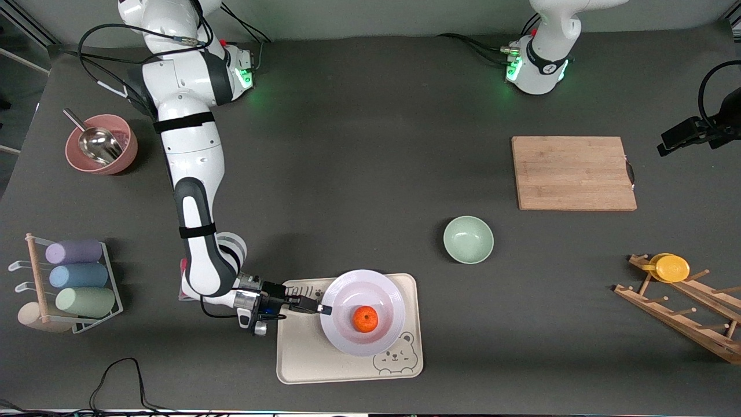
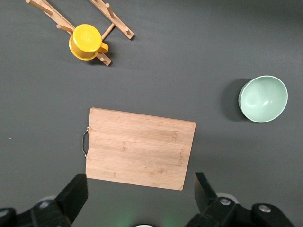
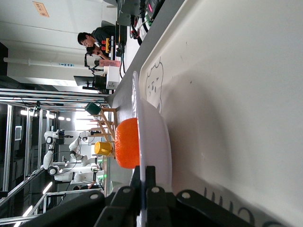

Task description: Place orange and plate with both arms

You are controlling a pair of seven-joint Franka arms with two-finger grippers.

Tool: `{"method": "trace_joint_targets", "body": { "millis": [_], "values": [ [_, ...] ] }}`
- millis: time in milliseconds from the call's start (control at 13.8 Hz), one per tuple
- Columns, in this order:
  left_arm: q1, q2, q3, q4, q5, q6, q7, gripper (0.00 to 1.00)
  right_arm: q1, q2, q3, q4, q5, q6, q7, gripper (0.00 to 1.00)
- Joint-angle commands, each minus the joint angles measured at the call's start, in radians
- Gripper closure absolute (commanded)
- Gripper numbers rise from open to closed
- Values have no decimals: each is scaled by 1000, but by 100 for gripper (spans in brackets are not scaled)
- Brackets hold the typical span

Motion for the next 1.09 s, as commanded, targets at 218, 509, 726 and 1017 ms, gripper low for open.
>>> {"method": "trace_joint_targets", "body": {
  "millis": [218,509,726,1017],
  "values": [
    [0,-10,-1,15,15,-13,-8,0,-6,17,5,14,22,-1,-22,88],
    [-2,-9,-4,16,15,-11,-8,0,-6,16,5,15,22,-1,-22,63],
    [-2,-10,-1,16,15,-11,-5,0,-6,10,3,15,16,-1,-11,53],
    [-2,-12,-4,16,30,-15,-2,0,-7,5,0,15,1,-1,-5,42]
  ]
}}
